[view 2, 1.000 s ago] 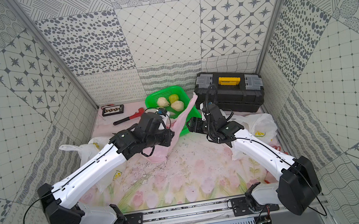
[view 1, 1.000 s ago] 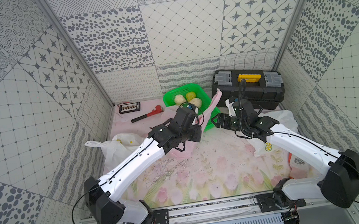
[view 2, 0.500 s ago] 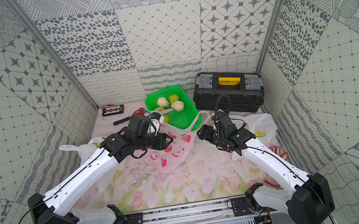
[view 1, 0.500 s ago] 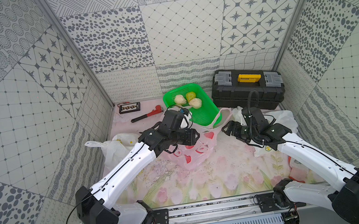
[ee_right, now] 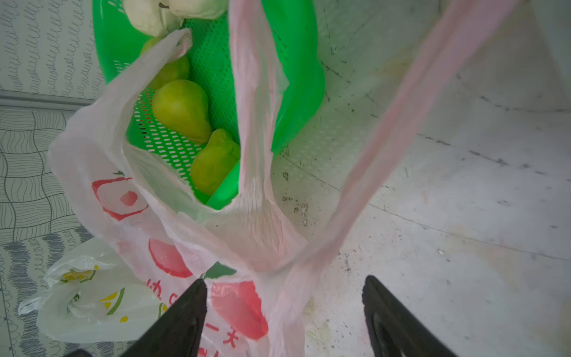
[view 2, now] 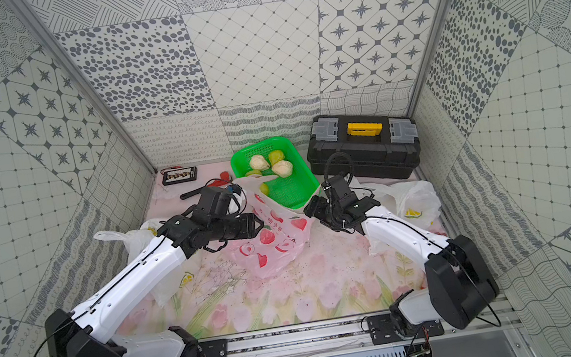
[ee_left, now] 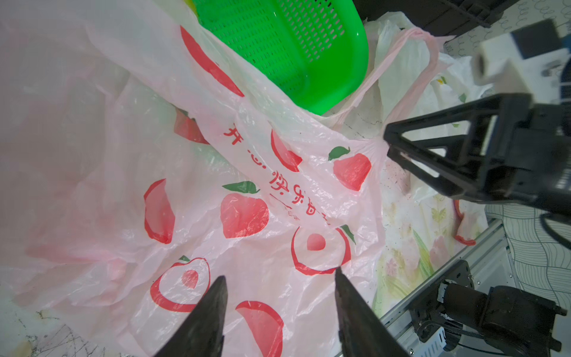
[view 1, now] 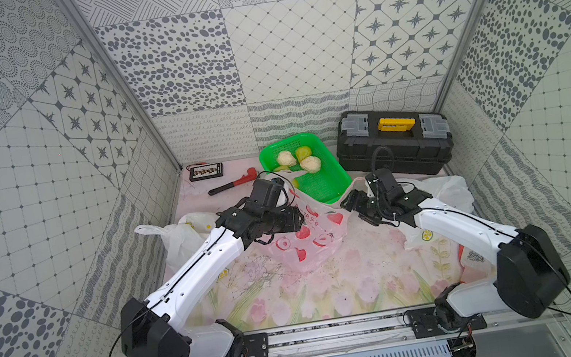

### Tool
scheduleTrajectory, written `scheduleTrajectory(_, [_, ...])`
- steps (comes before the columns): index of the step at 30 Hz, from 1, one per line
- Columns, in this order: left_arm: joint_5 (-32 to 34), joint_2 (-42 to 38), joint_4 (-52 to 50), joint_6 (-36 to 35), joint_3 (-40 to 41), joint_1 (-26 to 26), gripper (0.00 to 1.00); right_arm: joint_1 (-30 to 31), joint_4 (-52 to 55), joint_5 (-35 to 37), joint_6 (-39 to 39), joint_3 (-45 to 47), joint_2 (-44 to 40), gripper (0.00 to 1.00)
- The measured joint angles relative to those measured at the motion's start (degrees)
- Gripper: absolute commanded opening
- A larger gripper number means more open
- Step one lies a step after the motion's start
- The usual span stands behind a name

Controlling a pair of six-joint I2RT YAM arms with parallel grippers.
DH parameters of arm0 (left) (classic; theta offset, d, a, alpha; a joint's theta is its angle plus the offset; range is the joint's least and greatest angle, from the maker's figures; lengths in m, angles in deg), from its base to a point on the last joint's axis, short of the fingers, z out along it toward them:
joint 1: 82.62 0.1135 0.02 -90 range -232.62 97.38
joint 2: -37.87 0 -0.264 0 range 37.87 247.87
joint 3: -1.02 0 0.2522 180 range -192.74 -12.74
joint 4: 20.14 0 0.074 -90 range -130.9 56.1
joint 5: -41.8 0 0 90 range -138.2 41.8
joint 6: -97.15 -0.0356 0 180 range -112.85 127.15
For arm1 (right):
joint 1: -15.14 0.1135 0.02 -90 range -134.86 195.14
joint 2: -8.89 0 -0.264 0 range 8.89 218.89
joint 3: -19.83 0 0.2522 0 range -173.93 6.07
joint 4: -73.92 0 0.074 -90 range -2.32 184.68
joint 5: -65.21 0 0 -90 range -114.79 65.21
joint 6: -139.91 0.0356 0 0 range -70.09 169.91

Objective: Place the pears into plastic bags & tie knots
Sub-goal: Place the plastic bag at the center of the board, then pick up the plastic bag at the center of the board.

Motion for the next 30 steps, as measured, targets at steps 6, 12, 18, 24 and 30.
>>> scheduleTrajectory(6, [4.9,-2.6,-1.8,0.0,-0.3,0.0,0.59,4.3,-11.3,-2.1,1.0,1.2,5.2,0.19])
scheduleTrajectory(12, [7.1,-5.9,-3.3,0.3,-0.6,2.9,0.67,9.6,-19.2,-2.2,-4.8,2.1,-2.5,0.00])
scheduleTrajectory(18, [4.9,-9.6,-5.1,4.9,-2.8,12.4,0.71,15.1,-30.3,-0.4,-16.1,2.9,-10.0,0.00])
scheduleTrajectory(24, [-0.6,-12.1,-5.1,11.8,-3.0,16.6,0.87,18.8,-43.1,0.2,-22.8,5.9,-11.4,0.00])
scheduleTrajectory(30, [-5.3,-12.7,-2.1,17.6,0.5,17.2,0.92,22.0,-48.0,0.2,-26.8,5.9,-10.0,0.00])
